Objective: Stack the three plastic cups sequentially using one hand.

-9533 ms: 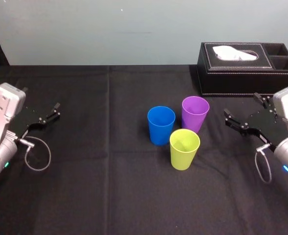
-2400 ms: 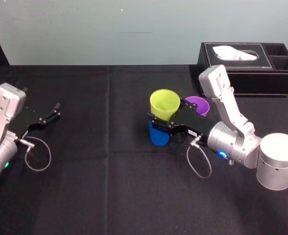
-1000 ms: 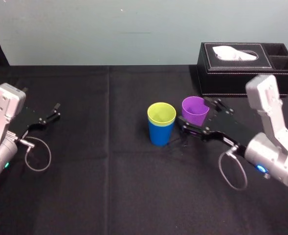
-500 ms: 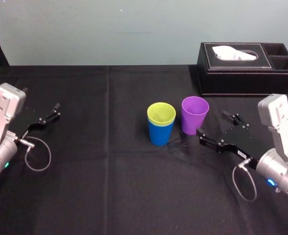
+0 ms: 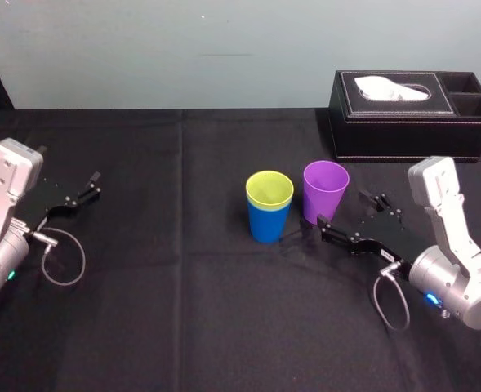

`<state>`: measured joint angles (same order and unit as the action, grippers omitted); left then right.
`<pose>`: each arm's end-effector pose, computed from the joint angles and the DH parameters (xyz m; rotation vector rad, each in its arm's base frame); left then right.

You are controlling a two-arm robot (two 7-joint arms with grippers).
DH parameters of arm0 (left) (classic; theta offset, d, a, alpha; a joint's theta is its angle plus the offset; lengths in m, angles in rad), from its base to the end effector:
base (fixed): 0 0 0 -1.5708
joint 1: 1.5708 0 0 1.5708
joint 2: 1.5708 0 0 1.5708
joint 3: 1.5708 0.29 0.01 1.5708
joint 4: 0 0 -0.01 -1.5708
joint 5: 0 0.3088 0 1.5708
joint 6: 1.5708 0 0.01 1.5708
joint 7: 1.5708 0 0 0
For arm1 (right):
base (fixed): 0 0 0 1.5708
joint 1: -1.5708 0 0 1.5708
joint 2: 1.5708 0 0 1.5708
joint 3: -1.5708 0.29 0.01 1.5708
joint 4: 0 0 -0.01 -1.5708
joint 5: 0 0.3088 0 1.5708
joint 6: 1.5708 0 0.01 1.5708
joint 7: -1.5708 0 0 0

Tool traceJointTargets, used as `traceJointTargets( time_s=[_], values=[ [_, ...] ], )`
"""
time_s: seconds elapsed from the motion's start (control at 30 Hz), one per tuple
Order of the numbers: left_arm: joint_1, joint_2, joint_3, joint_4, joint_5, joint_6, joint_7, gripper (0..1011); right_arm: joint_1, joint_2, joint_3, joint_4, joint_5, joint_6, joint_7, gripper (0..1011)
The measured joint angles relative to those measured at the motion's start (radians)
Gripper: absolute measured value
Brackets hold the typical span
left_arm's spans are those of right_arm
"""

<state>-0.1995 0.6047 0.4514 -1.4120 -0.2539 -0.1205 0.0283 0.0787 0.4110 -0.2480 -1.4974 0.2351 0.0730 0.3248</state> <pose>0.3581 0.0827 -0.3023 0.3045 -0.2850 1.2480 0.3420 -0.0557 -0.3033 -0.2563 -0.0007 -1.0420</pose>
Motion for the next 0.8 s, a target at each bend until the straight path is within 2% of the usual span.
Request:
traceJointTargets(
  time_s=[0.37,0.8],
  values=[
    [0.0,0.0,0.0,0.0,0.0,0.0,0.0,1011,0.067,-0.041,-0.023,0.065,-0.025,0.008,0.004,1000],
    [0.0,0.0,0.0,0.0,0.0,0.0,0.0,1012,0.12,-0.082,-0.023,0.136,-0.04,0.007,-0.009,1000]
  ],
)
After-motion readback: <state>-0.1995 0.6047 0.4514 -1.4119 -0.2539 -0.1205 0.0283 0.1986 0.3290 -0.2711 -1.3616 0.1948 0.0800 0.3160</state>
